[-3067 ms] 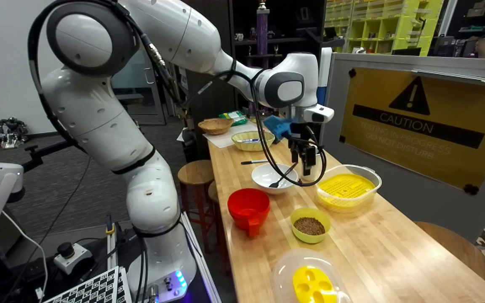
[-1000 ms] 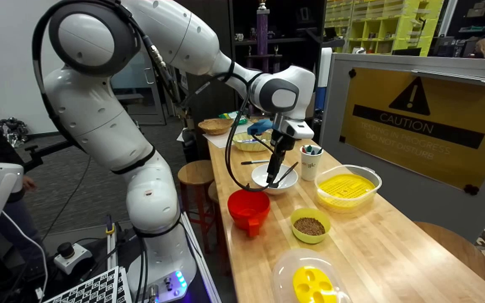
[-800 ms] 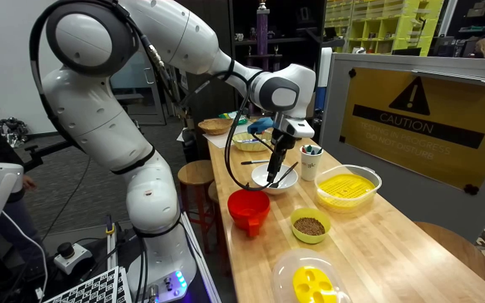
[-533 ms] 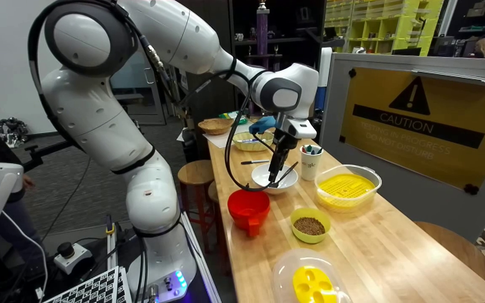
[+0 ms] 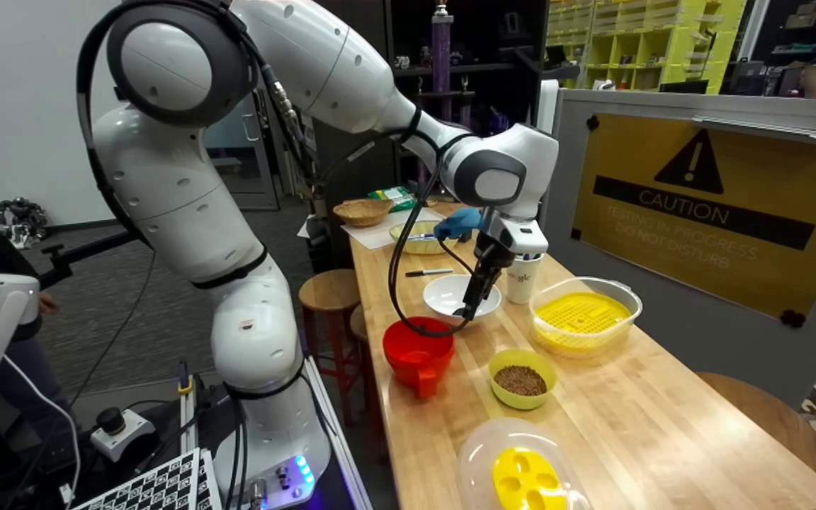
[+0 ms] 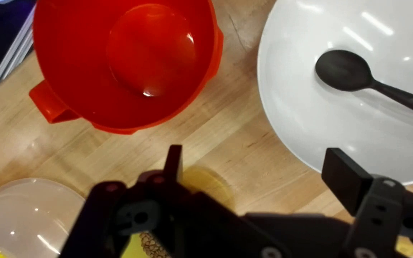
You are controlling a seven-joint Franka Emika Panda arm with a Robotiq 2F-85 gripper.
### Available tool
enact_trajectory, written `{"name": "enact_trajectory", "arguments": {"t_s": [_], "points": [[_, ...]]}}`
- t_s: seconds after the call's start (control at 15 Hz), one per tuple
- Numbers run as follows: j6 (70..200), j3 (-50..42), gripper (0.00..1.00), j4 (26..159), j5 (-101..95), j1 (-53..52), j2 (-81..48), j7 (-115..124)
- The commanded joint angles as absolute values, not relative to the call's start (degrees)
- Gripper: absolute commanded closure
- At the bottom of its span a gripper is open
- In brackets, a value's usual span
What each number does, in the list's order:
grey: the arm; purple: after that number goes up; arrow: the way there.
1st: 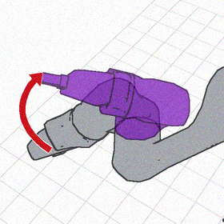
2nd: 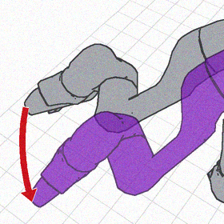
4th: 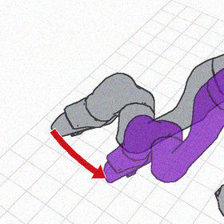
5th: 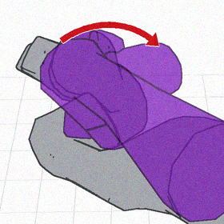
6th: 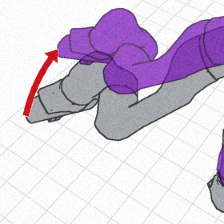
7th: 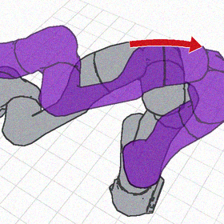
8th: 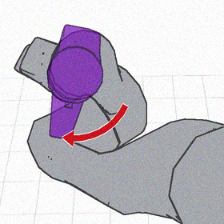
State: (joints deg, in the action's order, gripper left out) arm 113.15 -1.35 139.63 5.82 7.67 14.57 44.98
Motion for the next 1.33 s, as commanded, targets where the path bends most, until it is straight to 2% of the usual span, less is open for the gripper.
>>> {"name": "enact_trajectory", "arguments": {"t_s": [0.0, 1.27], "points": [[113.2, -2.6, 0.00, 136.5, 6.8, 8.3, 11.6, 45.4], [112.9, -9.0, 0.00, 132.2, 6.9, 11.2, 5.5, 49.2]]}}
